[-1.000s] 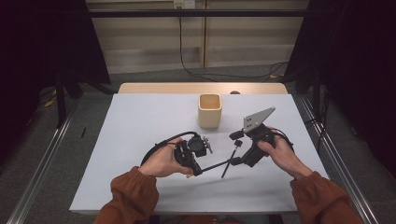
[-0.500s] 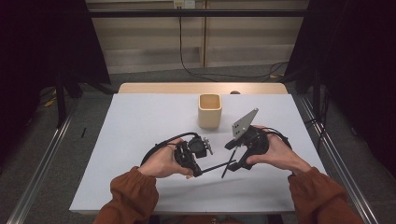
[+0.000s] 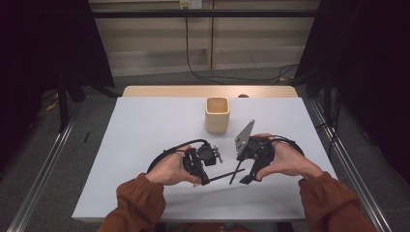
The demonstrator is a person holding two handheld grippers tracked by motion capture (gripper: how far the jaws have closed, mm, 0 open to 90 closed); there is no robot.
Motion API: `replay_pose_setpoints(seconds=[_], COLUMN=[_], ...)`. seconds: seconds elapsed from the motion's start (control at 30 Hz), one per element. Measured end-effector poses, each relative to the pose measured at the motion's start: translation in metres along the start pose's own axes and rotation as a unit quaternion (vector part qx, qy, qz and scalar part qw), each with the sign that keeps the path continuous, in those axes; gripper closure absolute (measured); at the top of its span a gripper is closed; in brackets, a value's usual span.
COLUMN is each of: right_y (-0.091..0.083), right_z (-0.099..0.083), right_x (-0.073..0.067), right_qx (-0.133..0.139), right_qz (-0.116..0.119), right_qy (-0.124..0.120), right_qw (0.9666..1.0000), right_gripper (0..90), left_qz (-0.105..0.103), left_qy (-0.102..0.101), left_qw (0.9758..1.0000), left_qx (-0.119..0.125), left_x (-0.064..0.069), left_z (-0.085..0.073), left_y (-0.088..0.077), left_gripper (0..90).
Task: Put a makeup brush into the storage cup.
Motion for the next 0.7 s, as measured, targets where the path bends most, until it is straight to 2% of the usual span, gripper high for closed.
replay_pose_setpoints(seconds=[0.03, 0.13, 0.23, 0.27, 0.33, 0.37, 0.43, 0.47, 0.57, 0.7], right_y=[0.001, 0.002, 0.004, 0.006, 0.007, 0.009, 0.009, 0.010, 0.012, 0.016], right_z=[0.000, 0.001, -0.001, -0.002, -0.002, -0.002, -0.001, -0.001, -0.002, -0.003], right_x=[-0.001, -0.002, -0.003, -0.002, -0.003, -0.003, -0.004, -0.005, -0.006, -0.004], right_qx=[-0.004, -0.013, -0.021, -0.027, -0.033, -0.034, -0.032, -0.031, -0.036, -0.048], right_qz=[-0.002, -0.001, 0.010, 0.012, 0.018, 0.019, 0.023, 0.023, 0.024, 0.020], right_qy=[0.000, -0.006, -0.003, -0.009, -0.007, -0.014, -0.019, -0.025, -0.024, -0.023], right_qw=[1.0000, 0.9999, 0.9997, 0.9995, 0.9993, 0.9991, 0.9991, 0.9989, 0.9988, 0.9984], right_gripper=[19.5, 24.9, 33.8, 40.5, 48.0, 51.4, 57.1, 59.3, 65.1, 66.9], left_qz=[0.000, 0.000, -0.001, 0.000, -0.006, -0.001, -0.006, -0.003, -0.003, -0.007], left_qy=[0.008, 0.008, 0.010, 0.011, 0.014, 0.014, 0.012, 0.015, 0.017, 0.019], left_qw=[1.0000, 0.9999, 0.9999, 0.9999, 0.9998, 0.9998, 0.9999, 0.9998, 0.9997, 0.9996], left_qx=[-0.006, -0.009, -0.008, -0.009, -0.012, -0.013, -0.010, -0.012, -0.015, -0.018], left_x=[0.000, -0.001, 0.000, 0.000, 0.001, 0.001, 0.002, 0.002, 0.003, 0.004], left_z=[0.000, -0.001, 0.000, 0.000, 0.000, 0.000, 0.000, 0.000, 0.001, 0.001], left_y=[0.000, 0.001, 0.002, 0.002, 0.003, 0.003, 0.005, 0.005, 0.005, 0.006], left_gripper=[84.3, 84.3, 84.3, 84.3, 84.3, 84.3, 84.3, 84.3, 84.3, 84.3])
Point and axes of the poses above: each handheld gripper's, and its own axes: y roughly forward along the jaws, z roughly out of its top, x roughly to its right, the point moved 7 cm from there along y, roughly forward along the jaws, and after that the axes turned 3 degrees about x, right-handed, at the moved point
